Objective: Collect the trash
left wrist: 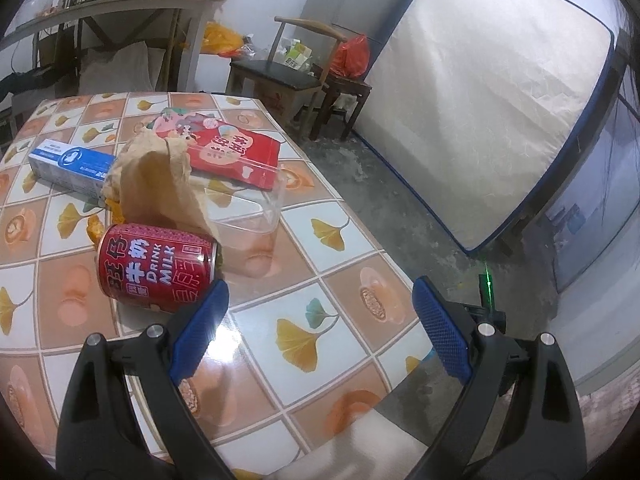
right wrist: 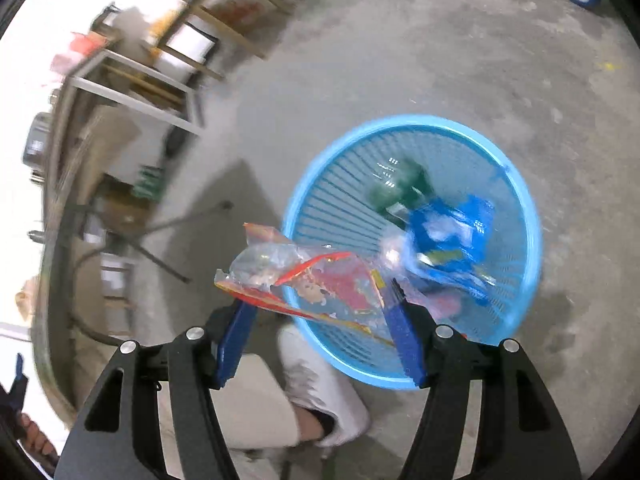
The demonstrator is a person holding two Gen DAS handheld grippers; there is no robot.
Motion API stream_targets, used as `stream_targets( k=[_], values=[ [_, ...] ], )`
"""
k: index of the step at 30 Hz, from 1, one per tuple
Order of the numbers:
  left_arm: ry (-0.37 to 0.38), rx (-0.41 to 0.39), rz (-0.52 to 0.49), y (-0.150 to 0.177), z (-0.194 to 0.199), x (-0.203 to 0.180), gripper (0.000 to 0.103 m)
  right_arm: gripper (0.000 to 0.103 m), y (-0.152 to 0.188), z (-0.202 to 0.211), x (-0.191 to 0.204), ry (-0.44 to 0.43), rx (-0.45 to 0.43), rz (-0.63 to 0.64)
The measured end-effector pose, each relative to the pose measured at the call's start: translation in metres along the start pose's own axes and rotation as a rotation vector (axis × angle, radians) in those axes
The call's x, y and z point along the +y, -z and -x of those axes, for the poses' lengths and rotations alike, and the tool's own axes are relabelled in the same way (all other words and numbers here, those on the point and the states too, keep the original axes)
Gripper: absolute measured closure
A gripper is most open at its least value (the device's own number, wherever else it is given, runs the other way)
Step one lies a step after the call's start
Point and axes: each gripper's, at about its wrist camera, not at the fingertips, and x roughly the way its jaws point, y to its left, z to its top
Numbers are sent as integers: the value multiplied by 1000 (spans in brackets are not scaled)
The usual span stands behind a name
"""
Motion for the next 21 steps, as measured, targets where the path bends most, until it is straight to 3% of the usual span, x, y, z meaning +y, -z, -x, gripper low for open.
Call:
stream_targets(
  k=[2, 3, 5, 7, 8, 11, 15, 21],
  values=[
    [-4, 1, -2, 0, 0, 0, 14, 34, -1, -18, -7, -18, 28, -26],
    [-6, 1, -2, 0, 0, 0, 14, 28, -1, -37, -15, 30, 74, -31],
    [-4, 2, 4, 0, 0, -1, 14, 28, 4, -71, -30, 193, 170, -26],
    [-2, -2, 8, -1, 2, -2, 14, 27, 12, -97, -50, 225, 268, -73],
    [-2, -4, 7, 0, 3, -3, 14, 27, 15, -99, -53, 253, 276, -87],
    [-3, -14, -1, 1, 7, -6, 14, 27, 22, -92, -48, 200, 273, -74],
    [-1, -5, 0, 2, 5, -9, 14, 27, 34, -79, -31, 295, 284, 58],
    [3, -17, -21, 2, 8, -15, 14, 27, 47, -51, -13, 329, 274, 175]
  ],
)
